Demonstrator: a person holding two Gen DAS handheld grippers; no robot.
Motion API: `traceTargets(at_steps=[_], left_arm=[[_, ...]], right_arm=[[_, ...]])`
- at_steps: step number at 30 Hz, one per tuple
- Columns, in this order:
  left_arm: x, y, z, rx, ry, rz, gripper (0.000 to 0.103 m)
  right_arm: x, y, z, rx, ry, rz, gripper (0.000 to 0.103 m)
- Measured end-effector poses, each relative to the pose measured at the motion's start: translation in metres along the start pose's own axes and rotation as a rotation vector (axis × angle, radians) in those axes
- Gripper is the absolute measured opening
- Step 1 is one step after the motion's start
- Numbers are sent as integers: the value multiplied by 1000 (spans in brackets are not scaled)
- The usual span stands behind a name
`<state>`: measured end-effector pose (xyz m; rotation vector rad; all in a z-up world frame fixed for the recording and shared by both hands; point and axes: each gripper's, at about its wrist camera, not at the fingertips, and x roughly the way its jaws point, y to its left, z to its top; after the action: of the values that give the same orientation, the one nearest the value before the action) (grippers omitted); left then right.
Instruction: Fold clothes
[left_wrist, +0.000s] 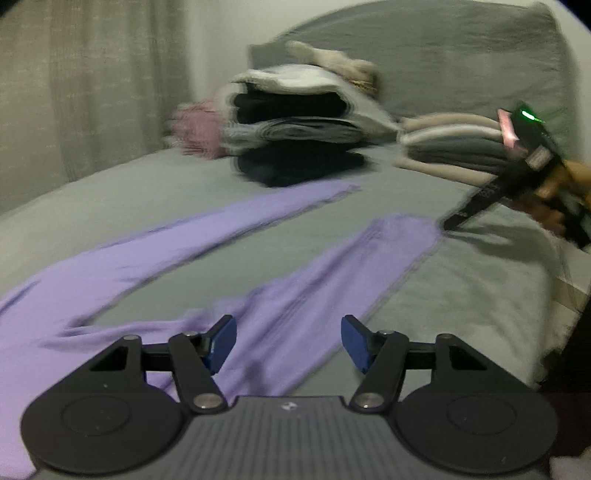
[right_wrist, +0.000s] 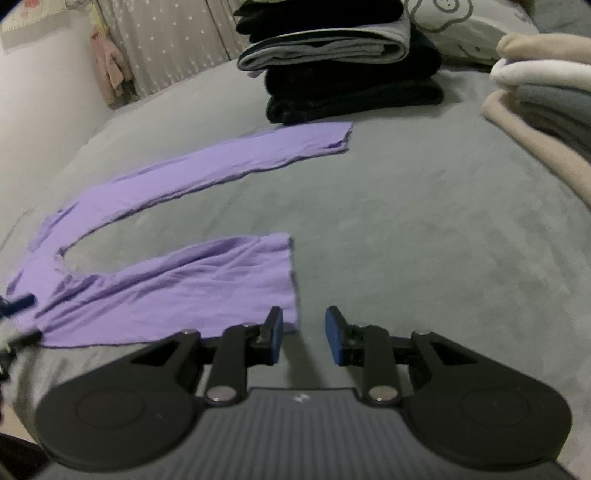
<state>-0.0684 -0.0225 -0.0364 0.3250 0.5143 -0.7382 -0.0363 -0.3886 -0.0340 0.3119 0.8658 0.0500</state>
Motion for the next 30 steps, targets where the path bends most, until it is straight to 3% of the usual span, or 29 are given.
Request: traceTargets(at_steps=[3,5,7,8,11,18,21,23,26,27,29,30], left_arm=[[19,-8,-3,27,37,-6,56],[31,-6,-5,1,28,-9,57],[37,0,-2,-41,25,-16,54],[39,3,-1,-60,24,-17,46],[42,3,6,-64,16,-45,4],[16,-19,13,0,-20,-191,1],[12,-27,10,28,0,-234,1],[13,-33,4,65,53,-279,1],[18,-37,0,92,99,-313,1],[18,-36,0,92,103,-317,1],[16,-33,2,79,93,-300,3],[15,-32,4,73,88,-290,8]], right_arm=[[10,13,-4,-65,1,-34,26],[10,17,-5,-79,-5,-33,3],[8,21,-6,-84,-12,-19,3],[2,22,-7,-79,-19,-15,3],[-17,21,-9,-58,-43,-12,3],[-66,7,-19,-18,-70,-2,3],[-72,5,-31,-30,-13,13,3],[-71,6,-39,-47,37,24,3],[-59,16,-50,-138,149,44,11],[-59,17,-49,-144,144,40,13],[-59,17,-46,-137,121,41,40],[-61,15,-43,-123,98,40,45]])
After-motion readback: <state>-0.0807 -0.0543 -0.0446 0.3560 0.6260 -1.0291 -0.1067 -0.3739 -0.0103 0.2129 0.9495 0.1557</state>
